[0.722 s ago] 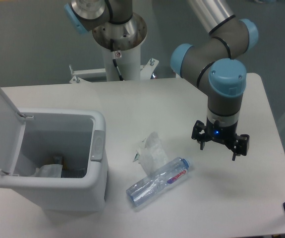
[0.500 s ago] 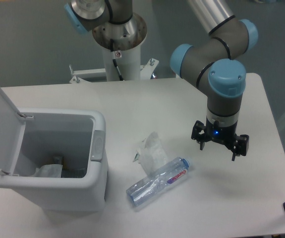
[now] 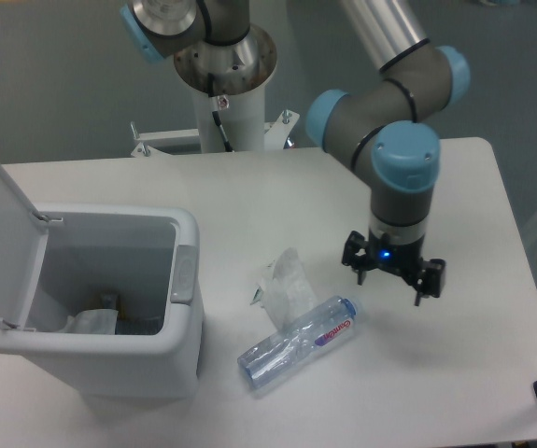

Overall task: Place the trash in the trash can
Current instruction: 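Move the gripper over the crumpled clear plastic bag and lower it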

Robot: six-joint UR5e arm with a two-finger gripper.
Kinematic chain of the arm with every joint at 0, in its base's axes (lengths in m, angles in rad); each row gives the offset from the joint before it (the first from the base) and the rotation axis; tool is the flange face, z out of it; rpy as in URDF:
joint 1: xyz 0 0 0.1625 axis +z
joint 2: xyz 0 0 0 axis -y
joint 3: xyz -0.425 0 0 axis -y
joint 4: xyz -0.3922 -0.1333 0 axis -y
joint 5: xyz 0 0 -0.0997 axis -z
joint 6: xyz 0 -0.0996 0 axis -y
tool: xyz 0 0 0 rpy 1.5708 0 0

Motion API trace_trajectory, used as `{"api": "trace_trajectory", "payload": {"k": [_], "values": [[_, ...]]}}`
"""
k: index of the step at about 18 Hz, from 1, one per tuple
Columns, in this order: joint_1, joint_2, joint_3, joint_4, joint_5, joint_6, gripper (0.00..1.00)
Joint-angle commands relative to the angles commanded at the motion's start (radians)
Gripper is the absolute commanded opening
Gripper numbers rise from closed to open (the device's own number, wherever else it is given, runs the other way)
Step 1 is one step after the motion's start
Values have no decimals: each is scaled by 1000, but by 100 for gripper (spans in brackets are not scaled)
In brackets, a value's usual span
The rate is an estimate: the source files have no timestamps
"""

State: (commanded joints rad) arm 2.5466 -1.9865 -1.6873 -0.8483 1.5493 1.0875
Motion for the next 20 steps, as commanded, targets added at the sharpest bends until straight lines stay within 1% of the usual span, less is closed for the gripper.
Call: {"api": "trace_trajectory", "payload": {"k": [2, 4, 6, 10, 11, 12, 14, 15, 16, 18, 19, 20], "values": [[-48, 2, -27, -11, 6, -1, 100], [-66, 5, -72, -12, 6, -1, 100], [-84, 26, -100, -14, 6, -1, 100], [-126, 35, -130, -20, 8, -5, 100], [-132, 35, -133, -20, 8, -9, 99], [-140, 35, -137, -21, 8, -15, 95], [-149, 32, -138, -21, 9, -37, 80], [-150, 28, -138, -20, 8, -53, 69], [-151, 25, -137, -20, 8, -67, 56], [-151, 26, -137, -21, 3, -80, 23], [-151, 23, -137, -20, 0, -98, 8], [-152, 20, -137, -20, -6, -124, 0]]}}
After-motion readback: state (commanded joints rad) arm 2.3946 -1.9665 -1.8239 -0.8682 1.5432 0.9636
